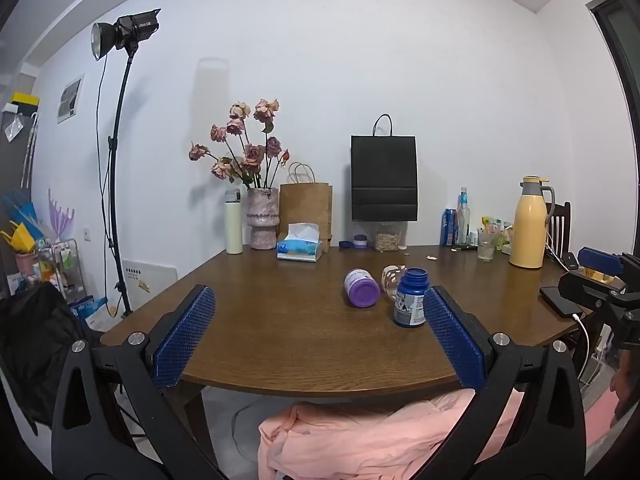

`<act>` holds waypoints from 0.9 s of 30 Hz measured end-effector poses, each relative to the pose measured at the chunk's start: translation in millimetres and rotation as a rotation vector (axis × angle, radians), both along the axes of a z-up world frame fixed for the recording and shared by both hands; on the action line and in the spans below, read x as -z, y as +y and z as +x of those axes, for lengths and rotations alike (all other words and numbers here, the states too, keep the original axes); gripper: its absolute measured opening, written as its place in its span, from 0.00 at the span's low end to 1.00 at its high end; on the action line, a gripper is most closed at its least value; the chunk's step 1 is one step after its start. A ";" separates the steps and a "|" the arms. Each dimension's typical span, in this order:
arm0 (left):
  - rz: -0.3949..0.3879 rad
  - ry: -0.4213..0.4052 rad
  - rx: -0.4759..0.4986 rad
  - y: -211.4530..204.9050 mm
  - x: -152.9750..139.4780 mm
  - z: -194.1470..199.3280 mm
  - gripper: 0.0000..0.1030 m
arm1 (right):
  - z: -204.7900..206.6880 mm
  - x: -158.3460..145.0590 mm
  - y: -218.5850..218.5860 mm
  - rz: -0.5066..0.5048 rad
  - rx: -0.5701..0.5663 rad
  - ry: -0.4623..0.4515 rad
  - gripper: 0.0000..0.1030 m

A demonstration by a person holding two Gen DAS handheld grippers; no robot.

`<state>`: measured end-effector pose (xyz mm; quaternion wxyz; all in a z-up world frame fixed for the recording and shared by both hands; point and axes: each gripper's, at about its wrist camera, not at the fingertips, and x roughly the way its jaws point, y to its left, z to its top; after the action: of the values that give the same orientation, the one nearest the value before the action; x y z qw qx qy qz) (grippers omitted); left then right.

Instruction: Flip cup upright

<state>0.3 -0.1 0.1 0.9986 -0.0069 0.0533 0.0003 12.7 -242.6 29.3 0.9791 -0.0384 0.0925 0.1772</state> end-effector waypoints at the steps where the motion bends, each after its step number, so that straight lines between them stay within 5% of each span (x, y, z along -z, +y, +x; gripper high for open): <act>1: -0.004 0.001 0.000 0.2 0.1 0.0 1.00 | 0.3 0.0 0.2 -0.001 0.000 0.008 0.90; 27: 0.003 -0.006 0.000 1.2 -0.7 7.1 1.00 | 2.4 -0.8 -1.2 -0.015 -0.010 0.008 0.90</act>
<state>7.4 1.1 0.8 0.9987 -0.0057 0.0503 0.0002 15.0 -243.8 30.1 0.9774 -0.0456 0.0978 0.1817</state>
